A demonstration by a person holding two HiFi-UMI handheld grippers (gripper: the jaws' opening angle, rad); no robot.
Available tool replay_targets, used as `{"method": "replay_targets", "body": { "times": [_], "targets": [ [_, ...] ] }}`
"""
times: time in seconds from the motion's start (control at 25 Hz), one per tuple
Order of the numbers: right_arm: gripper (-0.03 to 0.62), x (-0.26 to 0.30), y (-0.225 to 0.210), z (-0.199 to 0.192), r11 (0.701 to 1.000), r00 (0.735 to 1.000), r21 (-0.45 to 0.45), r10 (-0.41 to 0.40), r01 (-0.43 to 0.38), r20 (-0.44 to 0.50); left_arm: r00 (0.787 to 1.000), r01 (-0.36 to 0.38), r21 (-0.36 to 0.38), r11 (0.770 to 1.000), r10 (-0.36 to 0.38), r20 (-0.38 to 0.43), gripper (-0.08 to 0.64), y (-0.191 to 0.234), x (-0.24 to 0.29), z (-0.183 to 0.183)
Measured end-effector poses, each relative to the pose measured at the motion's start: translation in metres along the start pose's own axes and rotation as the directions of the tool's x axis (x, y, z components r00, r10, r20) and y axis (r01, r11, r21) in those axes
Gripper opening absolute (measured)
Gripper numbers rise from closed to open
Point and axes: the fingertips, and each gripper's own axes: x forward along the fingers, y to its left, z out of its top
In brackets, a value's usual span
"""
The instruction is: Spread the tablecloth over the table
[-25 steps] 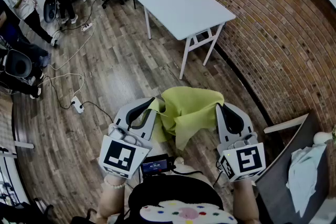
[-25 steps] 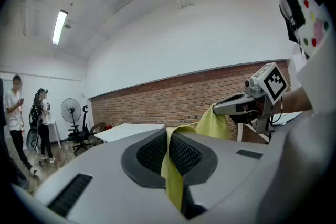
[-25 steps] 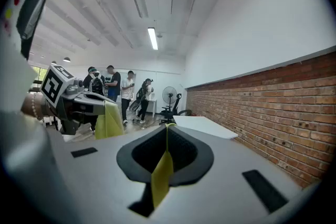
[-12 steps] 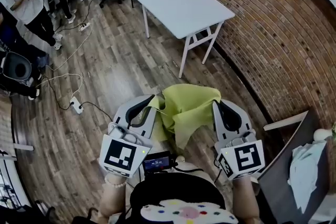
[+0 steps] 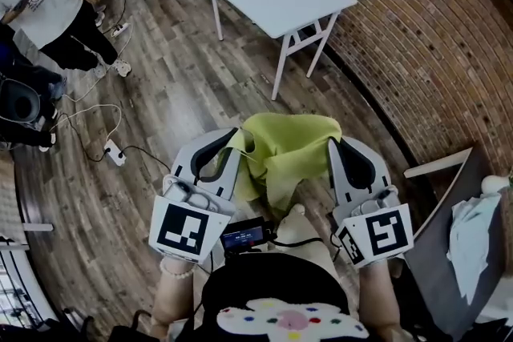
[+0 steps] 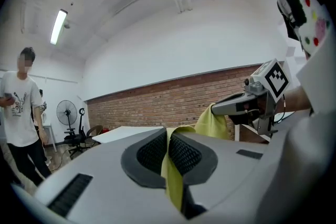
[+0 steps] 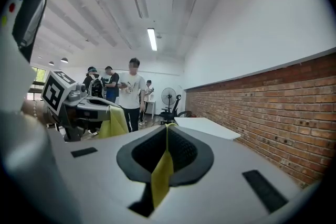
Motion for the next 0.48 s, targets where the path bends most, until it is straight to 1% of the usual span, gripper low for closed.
{"method": "replay_targets", "body": {
  "times": [0.16,0.28,0.36,0.48],
  "targets": [
    [0.034,0.003,-0.005,-0.001,1.0,1.0,-0.003,0.004,-0.004,0.003,1.0,0.004,-0.005,1.0,-0.004,0.004,0.015,0.0,0.01,-0.001],
    [0.034,0.012,-0.021,-0.001,1.0,1.0,-0.008,0.014,-0.014,0.012,1.0,-0.002,0.001,1.0,0.002,0.014,0.014,-0.001,0.027,0.002],
    [0.034,0.022,-0.036,-0.003,1.0,1.0,-0.013,0.026,-0.026,0.015,1.0,-0.016,-0.005,1.0,0.016,0.014,0.015,0.0,0.041,0.002],
    [0.034,0.04,-0.064,-0.007,0.998,0.998,-0.02,0.058,-0.058,0.014,0.998,-0.056,0.001,0.998,0.056,-0.002,0.015,0.006,0.066,0.001]
  ]
}}
